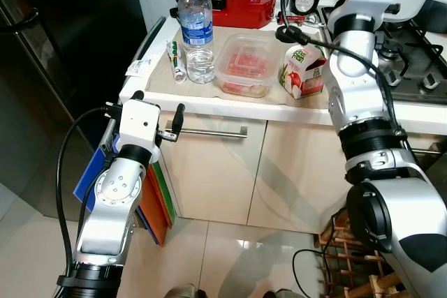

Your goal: Restocking fridge

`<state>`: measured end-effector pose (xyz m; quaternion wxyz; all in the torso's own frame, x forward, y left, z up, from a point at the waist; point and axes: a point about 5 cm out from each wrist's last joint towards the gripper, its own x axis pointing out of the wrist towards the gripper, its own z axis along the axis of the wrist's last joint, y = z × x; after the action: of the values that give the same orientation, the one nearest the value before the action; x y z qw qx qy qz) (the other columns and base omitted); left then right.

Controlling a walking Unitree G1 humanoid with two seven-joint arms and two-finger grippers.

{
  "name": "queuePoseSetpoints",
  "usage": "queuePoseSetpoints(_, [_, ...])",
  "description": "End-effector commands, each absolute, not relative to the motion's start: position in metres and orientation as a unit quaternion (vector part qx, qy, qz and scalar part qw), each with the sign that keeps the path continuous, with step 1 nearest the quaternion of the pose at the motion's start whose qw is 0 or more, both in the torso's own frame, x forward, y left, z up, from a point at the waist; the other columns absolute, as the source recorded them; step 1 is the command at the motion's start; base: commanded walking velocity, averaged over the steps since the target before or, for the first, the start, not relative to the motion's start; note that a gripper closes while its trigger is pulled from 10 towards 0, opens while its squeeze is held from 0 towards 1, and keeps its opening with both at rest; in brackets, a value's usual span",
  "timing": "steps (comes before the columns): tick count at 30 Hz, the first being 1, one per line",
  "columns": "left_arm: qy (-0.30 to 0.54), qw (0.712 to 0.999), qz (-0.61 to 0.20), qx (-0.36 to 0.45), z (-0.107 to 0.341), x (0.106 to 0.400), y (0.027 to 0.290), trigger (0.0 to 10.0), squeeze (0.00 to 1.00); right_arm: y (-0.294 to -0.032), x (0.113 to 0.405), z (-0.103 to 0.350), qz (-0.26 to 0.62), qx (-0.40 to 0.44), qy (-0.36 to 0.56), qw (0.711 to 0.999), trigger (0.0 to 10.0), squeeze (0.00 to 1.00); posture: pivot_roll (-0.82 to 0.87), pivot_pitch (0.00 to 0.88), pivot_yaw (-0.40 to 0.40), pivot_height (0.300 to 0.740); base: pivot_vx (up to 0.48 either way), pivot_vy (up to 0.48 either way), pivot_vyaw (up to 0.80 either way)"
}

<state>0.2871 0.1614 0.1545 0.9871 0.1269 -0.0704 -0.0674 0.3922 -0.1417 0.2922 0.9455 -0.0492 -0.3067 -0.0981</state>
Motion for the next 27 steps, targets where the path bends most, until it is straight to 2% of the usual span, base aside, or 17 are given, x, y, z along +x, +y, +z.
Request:
queuePoseSetpoints(1, [-0.076,0.987,-0.064,0.130,0.157,0.290,0.161,10.0,0.00,-0.138,0.389,0.294,-0.092,-0.052,-0.317,0.943,0.0,0.00,0.10,0.000,0.044,0.740,0.000,0.000,0.00])
queuePoseSetpoints(2, [-0.076,0.987,-0.063,0.130,0.158,0.290,0.162,10.0,0.00,-0.137,0.388,0.294,-0.091,-0.054,-0.319,0.942,0.7,0.00,0.10,0.000,0.044,0.740,0.000,0.000,0.00])
queuePoseSetpoints(3, [-0.076,0.987,-0.063,0.130,0.158,0.291,0.162,10.0,0.00,-0.136,0.387,0.294,-0.091,-0.057,-0.322,0.941,10.0,0.00,0.10,0.000,0.045,0.740,0.000,0.000,0.00])
queuePoseSetpoints(6, [-0.076,0.987,-0.063,0.130,0.157,0.291,0.162,10.0,0.00,-0.133,0.383,0.291,-0.086,-0.067,-0.325,0.939,10.0,0.00,0.09,0.000,0.048,0.740,0.000,0.000,0.00])
queuePoseSetpoints(8, [-0.074,0.987,-0.064,0.130,0.157,0.292,0.161,10.0,0.00,-0.135,0.384,0.279,-0.089,-0.051,-0.297,0.949,10.0,0.00,0.09,0.000,0.048,0.740,0.000,0.000,0.00])
queuePoseSetpoints(9, [-0.074,0.987,-0.067,0.129,0.156,0.292,0.160,10.0,0.00,-0.138,0.385,0.267,-0.095,-0.026,-0.270,0.958,10.0,1.00,0.09,0.000,0.046,0.740,0.000,0.000,0.00])
queuePoseSetpoints(17, [-0.074,0.987,-0.068,0.125,0.155,0.295,0.157,10.0,0.00,-0.141,0.374,0.254,-0.100,-0.024,-0.265,0.959,10.0,1.00,0.07,0.000,0.036,0.740,0.000,0.000,0.00])
queuePoseSetpoints(24, [-0.086,0.988,-0.074,0.109,0.157,0.305,0.148,10.0,0.00,-0.160,0.327,0.240,-0.127,-0.073,-0.290,0.946,10.0,1.00,0.01,0.000,0.015,0.740,0.000,0.000,0.00])
queuePoseSetpoints(27, [-0.087,0.987,-0.078,0.107,0.157,0.307,0.145,10.0,0.00,-0.161,0.314,0.226,-0.129,-0.079,-0.272,0.950,10.0,1.00,0.00,0.000,0.015,0.740,0.000,0.000,0.00])
